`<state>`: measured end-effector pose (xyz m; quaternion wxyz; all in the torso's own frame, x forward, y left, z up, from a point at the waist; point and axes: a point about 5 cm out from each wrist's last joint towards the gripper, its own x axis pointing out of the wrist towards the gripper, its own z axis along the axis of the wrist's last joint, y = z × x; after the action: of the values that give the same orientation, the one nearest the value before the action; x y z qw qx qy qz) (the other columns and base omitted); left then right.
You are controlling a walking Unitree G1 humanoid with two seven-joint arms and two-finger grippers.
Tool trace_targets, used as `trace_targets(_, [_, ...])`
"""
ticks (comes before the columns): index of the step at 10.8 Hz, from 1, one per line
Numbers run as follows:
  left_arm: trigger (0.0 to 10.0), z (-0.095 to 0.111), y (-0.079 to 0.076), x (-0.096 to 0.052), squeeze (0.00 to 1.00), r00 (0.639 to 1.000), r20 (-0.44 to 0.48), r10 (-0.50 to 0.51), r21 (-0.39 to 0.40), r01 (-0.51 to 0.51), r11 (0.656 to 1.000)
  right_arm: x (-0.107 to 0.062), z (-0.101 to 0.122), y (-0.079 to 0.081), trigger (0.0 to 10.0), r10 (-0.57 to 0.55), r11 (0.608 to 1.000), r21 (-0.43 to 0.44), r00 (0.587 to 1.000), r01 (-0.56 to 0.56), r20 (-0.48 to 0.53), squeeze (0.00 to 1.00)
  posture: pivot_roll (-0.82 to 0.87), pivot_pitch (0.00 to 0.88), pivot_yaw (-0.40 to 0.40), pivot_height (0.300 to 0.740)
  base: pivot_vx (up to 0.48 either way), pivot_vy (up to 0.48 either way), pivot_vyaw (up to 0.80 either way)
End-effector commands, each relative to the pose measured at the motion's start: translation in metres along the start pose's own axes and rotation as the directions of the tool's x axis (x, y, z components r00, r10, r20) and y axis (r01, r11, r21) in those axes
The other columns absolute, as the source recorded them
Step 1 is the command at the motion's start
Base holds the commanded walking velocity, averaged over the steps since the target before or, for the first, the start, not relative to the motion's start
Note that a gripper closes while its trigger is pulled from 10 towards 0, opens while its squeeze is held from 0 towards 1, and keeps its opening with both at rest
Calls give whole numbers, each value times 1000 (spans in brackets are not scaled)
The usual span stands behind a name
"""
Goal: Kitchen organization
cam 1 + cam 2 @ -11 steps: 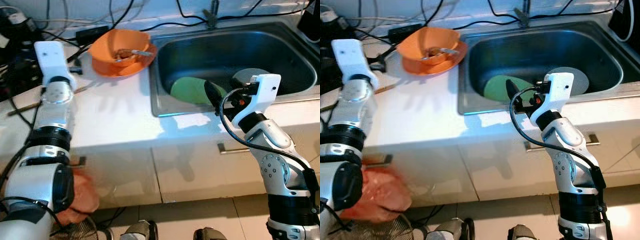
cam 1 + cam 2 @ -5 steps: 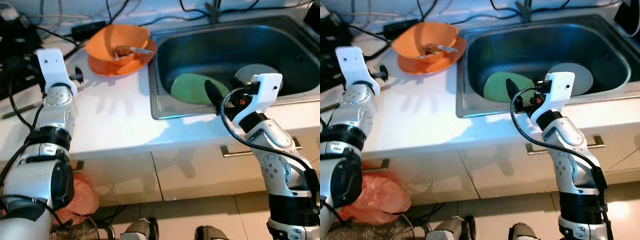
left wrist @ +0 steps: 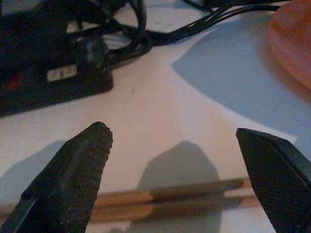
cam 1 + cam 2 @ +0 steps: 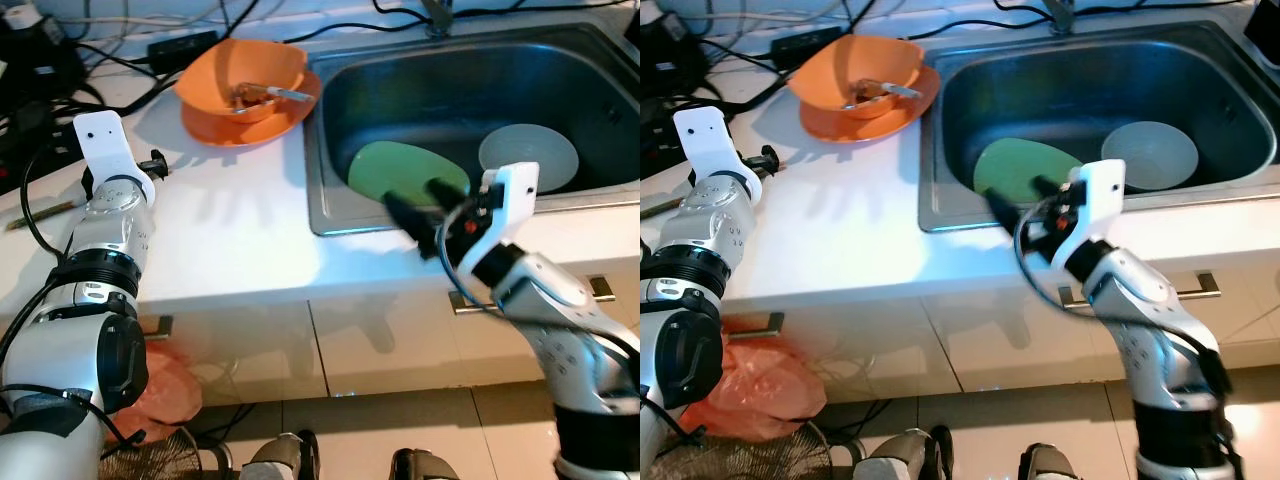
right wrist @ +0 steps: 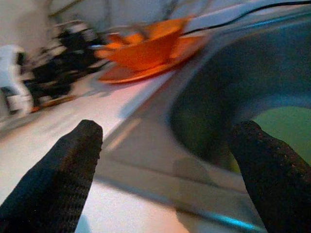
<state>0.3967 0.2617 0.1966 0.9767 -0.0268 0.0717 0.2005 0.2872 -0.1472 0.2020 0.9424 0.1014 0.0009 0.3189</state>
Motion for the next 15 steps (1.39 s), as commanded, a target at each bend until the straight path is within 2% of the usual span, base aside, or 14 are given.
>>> trace_targets(1, [10000,-4,5,1,0,999,-34,8,-18,-9,1000,-2,0,7,10000,53,999,0,999,-53,-11,1000,-5,172,137,740,0,0,0])
trace_targets(6, [10000,-23,-5,-2,0,987,-150,-51,-45,44,998,-5,4,8,10000,72,997,-8,997,-72,-28,1000,-5,168,140,740,0,0,0])
trace_targets(9, [10000,-33,-27,-8,0,968,-208,-139,-57,130,990,-6,3,9,10000,71,997,-10,997,-71,-34,1000,-1,166,149,740,0,0,0])
trace_targets(11, [10000,-46,-55,-20,0,939,-251,-234,-69,224,972,-6,3,7,10000,70,997,-13,997,-71,-36,1000,7,162,146,740,0,0,0])
trace_targets(13, [10000,-57,-70,-32,0,916,-282,-285,-82,273,959,-5,4,6,10000,73,997,-18,997,-74,-39,1000,8,157,145,740,0,0,0])
trace_targets(15, [10000,-73,-89,-55,0,876,-328,-354,-94,343,935,-3,4,4,10000,72,997,-25,997,-74,-41,1000,12,150,145,740,0,0,0])
